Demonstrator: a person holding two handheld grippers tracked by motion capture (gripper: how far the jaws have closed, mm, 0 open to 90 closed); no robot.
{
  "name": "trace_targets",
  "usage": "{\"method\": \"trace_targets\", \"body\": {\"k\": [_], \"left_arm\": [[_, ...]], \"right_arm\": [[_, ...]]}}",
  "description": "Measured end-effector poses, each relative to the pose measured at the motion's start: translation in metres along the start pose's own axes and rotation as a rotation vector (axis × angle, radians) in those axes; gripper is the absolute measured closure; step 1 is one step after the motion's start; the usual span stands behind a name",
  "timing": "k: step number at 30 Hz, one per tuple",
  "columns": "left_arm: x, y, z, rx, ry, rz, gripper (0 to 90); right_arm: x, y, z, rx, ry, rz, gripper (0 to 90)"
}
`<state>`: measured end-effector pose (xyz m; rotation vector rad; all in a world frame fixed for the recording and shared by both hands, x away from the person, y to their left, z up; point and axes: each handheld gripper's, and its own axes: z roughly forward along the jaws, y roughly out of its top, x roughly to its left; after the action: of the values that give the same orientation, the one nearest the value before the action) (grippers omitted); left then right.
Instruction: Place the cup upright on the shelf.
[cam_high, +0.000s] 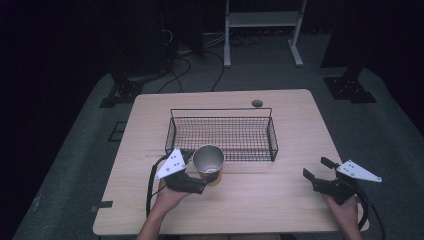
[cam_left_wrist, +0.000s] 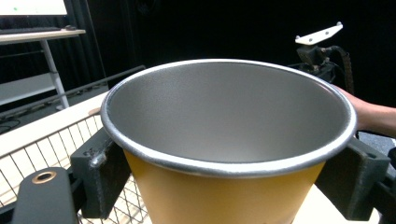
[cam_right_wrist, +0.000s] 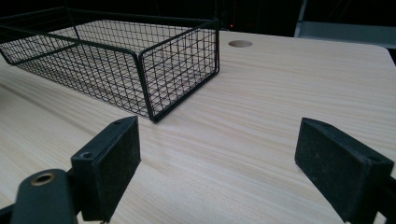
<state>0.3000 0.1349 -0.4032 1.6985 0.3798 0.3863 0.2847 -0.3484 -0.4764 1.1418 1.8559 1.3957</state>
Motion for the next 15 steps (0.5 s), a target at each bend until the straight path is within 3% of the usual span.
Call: {"method": "trace_targets", "body": {"k": [2,5,15], "left_arm": [[0.003,0.003,0.002,0.003,0.006,0.0,13.8],[0.007,0.005,0.006,0.009,0.015,-0.034,13.8],[0.016,0.016,0.009,0.021,0.039,-0.021,13.8]], "right_arm": [[0.001,0.0,0.0,0.001,-0.001,-0.005,13.2],[0.001,0.0,0.001,0.006,-0.004,-0.005,13.2],[0.001,0.0,0.001,0.007,-0.003,-0.008,13.2]]}}
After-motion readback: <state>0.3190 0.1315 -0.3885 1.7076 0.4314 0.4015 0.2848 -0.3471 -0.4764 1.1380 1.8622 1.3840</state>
